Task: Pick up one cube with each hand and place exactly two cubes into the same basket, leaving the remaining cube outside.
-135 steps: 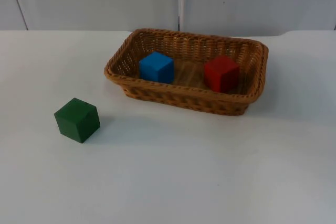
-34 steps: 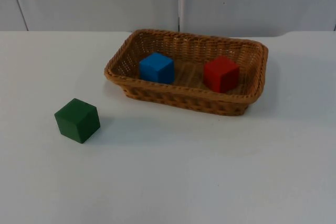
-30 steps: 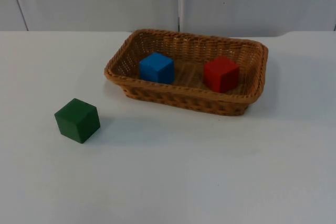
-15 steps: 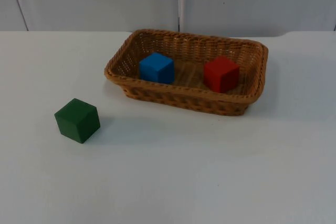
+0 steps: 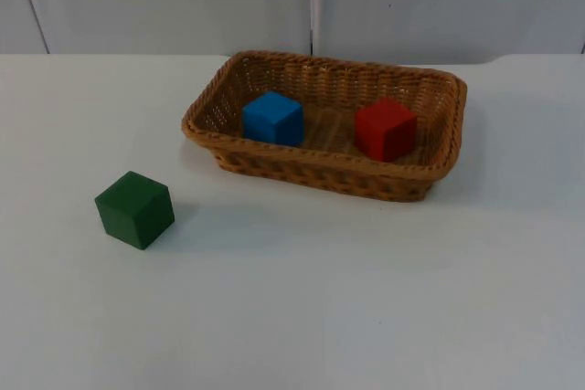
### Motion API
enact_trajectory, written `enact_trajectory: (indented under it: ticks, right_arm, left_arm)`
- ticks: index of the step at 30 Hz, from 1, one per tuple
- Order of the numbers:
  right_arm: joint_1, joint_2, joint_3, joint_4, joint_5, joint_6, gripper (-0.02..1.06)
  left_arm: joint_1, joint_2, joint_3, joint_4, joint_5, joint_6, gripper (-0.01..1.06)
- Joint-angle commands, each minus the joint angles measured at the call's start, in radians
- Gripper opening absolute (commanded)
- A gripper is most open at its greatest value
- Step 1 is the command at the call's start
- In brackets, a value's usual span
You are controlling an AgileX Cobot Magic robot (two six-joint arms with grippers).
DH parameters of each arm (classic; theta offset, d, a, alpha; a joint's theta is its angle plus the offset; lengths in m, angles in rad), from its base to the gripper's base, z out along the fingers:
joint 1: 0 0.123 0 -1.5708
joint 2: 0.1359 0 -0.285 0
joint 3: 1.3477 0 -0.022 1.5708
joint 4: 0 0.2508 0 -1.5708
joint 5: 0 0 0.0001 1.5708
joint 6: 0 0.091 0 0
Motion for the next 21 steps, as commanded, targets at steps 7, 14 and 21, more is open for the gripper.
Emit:
enact_trajectory:
  ticks: [7,14,21]
  right_arm:
    - [-0.003,-0.003,0.006,0.001,-0.011,-0.001,0.65]
    - [-0.003,-0.003,0.006,0.001,-0.011,-0.001,0.65]
    - [-0.003,-0.003,0.006,0.001,-0.011,-0.001,0.65]
  left_arm:
    - [-0.003,-0.004,0.005,0.004,0.004,-0.008,0.78]
    - [-0.003,-0.004,0.005,0.004,0.004,-0.008,0.78]
    - [-0.003,-0.004,0.005,0.008,0.004,-0.008,0.99]
